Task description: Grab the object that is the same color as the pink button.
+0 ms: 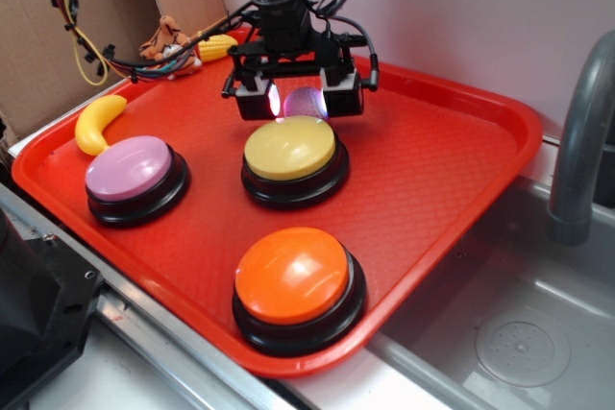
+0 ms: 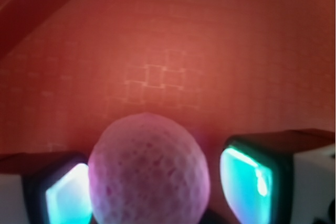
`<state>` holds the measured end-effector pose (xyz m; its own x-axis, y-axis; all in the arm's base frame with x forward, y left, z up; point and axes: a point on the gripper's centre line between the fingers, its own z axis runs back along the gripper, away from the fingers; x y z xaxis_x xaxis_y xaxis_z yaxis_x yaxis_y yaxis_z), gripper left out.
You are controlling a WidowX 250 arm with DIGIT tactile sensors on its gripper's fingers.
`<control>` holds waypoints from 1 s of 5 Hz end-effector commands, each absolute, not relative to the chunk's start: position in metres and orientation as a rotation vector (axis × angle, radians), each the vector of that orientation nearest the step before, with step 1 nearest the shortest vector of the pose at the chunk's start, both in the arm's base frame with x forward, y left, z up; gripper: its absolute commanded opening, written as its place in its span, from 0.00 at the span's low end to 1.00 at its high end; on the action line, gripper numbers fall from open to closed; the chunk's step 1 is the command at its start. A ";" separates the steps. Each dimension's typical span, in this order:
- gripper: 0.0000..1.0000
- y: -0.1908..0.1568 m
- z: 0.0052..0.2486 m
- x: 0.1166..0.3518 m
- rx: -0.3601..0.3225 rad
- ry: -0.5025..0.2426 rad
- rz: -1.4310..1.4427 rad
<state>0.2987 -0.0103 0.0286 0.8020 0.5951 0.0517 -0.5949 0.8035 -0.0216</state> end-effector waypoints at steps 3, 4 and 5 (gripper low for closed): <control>0.00 0.003 0.056 0.304 0.006 -0.131 0.532; 0.00 0.007 0.080 0.303 0.002 -0.135 0.400; 0.00 0.010 0.108 0.298 0.015 -0.155 0.295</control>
